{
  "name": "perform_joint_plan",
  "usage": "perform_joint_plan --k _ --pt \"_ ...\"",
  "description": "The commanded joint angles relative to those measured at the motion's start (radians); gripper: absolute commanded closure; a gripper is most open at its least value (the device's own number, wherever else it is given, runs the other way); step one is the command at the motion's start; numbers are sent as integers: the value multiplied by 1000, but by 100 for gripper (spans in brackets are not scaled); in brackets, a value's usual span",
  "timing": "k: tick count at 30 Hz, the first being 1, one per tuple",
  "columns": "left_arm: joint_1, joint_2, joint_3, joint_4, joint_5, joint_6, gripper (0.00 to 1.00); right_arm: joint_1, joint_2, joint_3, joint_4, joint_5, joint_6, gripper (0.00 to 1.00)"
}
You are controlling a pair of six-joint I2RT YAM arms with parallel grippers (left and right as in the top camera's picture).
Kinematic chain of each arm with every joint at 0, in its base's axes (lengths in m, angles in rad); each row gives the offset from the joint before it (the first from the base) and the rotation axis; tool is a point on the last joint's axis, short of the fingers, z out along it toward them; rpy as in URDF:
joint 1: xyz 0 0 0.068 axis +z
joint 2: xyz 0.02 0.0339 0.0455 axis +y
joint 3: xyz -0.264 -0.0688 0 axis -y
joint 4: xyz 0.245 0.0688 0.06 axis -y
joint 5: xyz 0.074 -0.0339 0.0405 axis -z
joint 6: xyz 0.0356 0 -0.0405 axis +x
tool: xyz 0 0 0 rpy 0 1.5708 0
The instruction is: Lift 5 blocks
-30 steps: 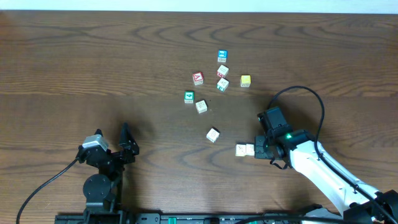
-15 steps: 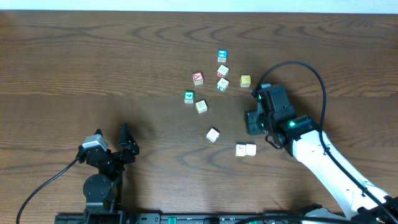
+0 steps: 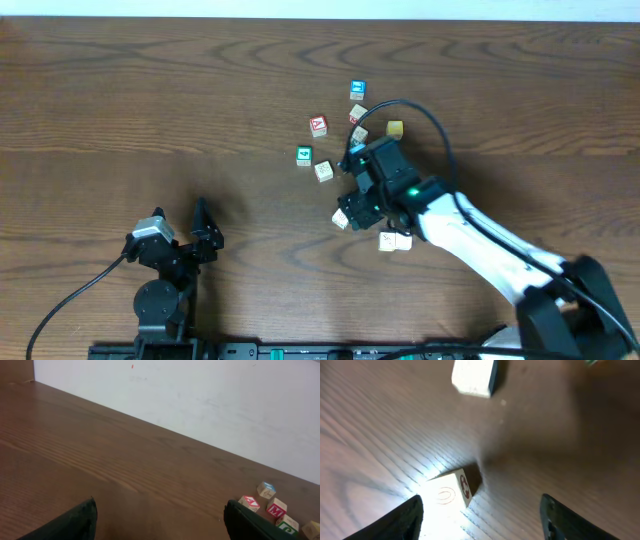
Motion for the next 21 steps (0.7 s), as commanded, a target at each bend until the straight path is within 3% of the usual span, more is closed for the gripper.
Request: perform_joint_plan --k 1,12,21 --pt "3 0 -15 -46 -16 6 19 26 53 17 5 -3 -27 30" --pt "3 0 -15 -46 -16 6 19 90 68 17 -52 -78 -120 29" --pt "3 0 -15 -46 -16 6 19 93 69 17 -55 -73 -139 34"
